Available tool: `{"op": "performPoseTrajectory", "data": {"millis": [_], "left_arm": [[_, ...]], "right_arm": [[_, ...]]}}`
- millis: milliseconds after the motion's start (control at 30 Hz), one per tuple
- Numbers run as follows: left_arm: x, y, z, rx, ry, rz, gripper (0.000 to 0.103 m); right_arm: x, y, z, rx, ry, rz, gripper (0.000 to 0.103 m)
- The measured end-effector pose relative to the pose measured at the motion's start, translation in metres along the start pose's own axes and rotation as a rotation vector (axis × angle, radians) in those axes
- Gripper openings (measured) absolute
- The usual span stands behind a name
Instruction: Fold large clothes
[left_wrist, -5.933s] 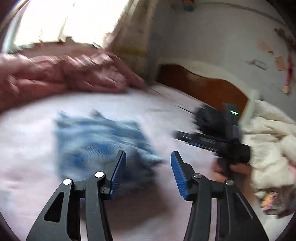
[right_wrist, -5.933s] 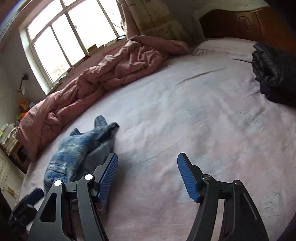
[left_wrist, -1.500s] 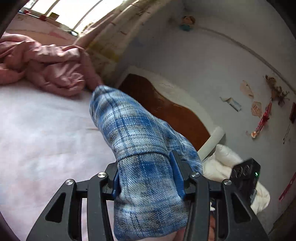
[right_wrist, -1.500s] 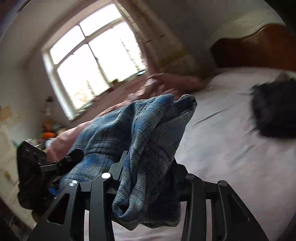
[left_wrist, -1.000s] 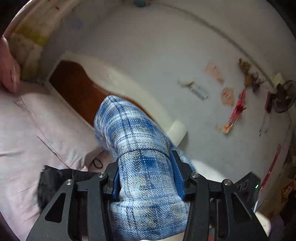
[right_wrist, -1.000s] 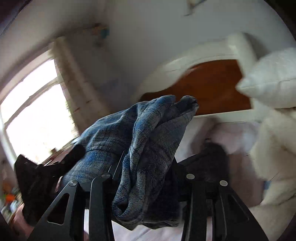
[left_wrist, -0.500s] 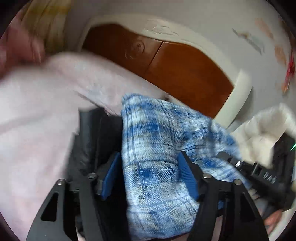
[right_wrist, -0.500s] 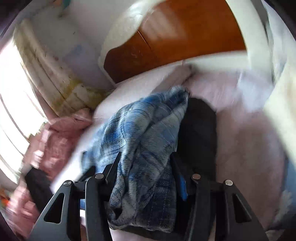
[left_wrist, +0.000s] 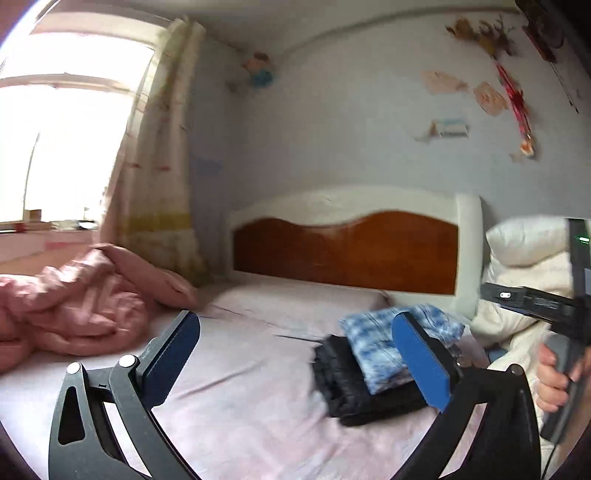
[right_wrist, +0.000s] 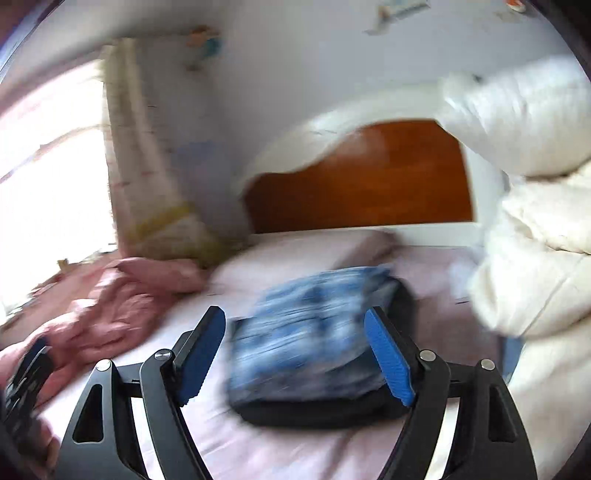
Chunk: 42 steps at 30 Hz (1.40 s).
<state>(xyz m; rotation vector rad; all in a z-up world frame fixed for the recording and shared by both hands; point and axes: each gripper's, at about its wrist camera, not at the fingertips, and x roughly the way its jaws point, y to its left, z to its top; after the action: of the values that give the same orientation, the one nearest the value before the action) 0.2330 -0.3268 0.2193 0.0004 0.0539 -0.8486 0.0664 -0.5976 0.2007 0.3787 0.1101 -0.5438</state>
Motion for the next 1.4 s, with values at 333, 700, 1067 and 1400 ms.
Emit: {"op": "performPoseTrajectory", "data": {"millis": [333,700,1067,1400], "left_arm": [[-0.108,0.046,0.003,0.121,-0.04,0.114,0.103],[-0.048,0.054,-0.077,0.113,-0.018,0.058,0.103],[0.04,0.048,-0.149,0.092,0.062,0.099,0.102],[0.046,0.031,-0.152,0.161,0.084,0.077,0.103]], "right_arm": [[-0.08,0.102,-0.033,-0.142,-0.042,0.035,0.087],[-0.03,0.088,-0.116,-0.212,-0.062,-0.16,0.087],[0.071,0.066,-0.161,-0.225,0.105,-0.321,0.087],[0.078,0.074,-0.171,-0.276,0.094,-0.372,0.099]]}}
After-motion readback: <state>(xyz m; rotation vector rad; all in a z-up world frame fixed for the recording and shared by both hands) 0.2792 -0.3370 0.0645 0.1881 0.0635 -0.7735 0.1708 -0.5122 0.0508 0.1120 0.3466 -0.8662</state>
